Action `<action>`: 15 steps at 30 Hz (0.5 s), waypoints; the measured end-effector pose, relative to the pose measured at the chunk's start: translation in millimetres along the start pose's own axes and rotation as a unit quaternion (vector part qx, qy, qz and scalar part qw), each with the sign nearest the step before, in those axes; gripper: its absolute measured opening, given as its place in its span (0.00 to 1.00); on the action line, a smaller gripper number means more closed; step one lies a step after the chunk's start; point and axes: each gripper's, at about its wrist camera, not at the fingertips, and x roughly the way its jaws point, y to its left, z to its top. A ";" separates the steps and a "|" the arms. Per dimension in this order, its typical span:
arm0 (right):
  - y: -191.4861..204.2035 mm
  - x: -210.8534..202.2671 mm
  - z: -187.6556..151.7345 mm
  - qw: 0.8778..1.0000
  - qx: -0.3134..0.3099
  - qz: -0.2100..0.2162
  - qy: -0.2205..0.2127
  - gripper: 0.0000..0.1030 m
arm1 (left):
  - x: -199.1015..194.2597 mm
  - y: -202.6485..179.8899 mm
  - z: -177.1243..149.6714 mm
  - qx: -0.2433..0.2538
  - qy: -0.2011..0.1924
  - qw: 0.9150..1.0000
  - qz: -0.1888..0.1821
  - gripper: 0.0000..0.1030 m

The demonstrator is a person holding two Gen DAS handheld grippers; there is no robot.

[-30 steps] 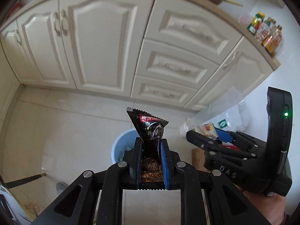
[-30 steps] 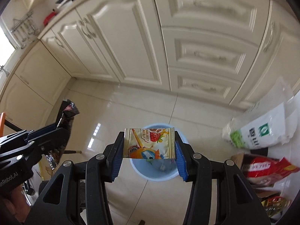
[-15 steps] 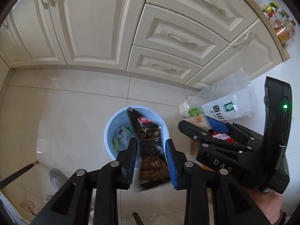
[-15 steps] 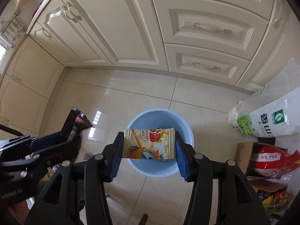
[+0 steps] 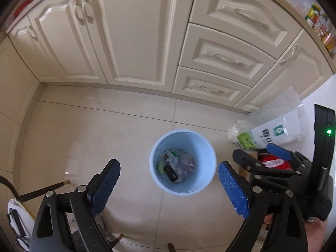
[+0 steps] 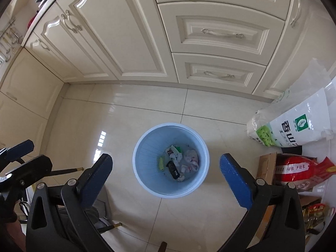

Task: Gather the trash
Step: 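Open both tools over the blue bin to drop the wrappers, then move both tools back to the trash pile on the table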

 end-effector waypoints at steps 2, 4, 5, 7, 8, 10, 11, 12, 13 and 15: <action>7.3 -10.2 -0.8 1.000 -0.006 0.004 -0.007 1.00 | -12.9 -2.3 -7.5 -0.005 -0.011 1.000 0.010 0.89; 16.8 -23.5 -1.1 1.000 -0.013 0.004 -0.017 1.00 | -35.5 -1.6 -18.2 -0.014 -0.028 0.999 0.010 0.89; 23.7 -33.7 -1.0 1.000 -0.016 0.008 -0.025 1.00 | -46.4 0.6 -24.2 -0.017 -0.035 0.999 0.013 0.89; 35.2 -49.9 -0.5 0.999 -0.022 0.015 -0.039 1.00 | -72.8 7.1 -36.5 -0.029 -0.054 0.998 0.023 0.89; 43.4 -59.9 -0.3 0.998 -0.028 0.018 -0.049 1.00 | -87.2 13.3 -44.7 -0.035 -0.063 0.997 0.022 0.89; 60.3 -79.9 -0.1 0.997 -0.039 0.024 -0.068 1.00 | -120.0 25.0 -60.3 -0.051 -0.090 0.994 0.027 0.89; 70.9 -90.3 -0.2 0.996 -0.045 0.030 -0.077 1.00 | -132.4 30.5 -67.8 -0.056 -0.100 0.993 0.031 0.89; 82.5 -101.8 -0.4 0.994 -0.052 0.037 -0.087 1.00 | -151.4 37.3 -77.6 -0.066 -0.119 0.990 0.036 0.90; 96.2 -115.4 -1.3 0.992 -0.060 0.044 -0.100 1.00 | -166.2 43.9 -86.6 -0.073 -0.130 0.988 0.039 0.91; 119.7 -135.3 -4.5 0.989 -0.075 0.056 -0.117 1.00 | -198.5 59.5 -108.2 -0.092 -0.155 0.983 0.042 0.91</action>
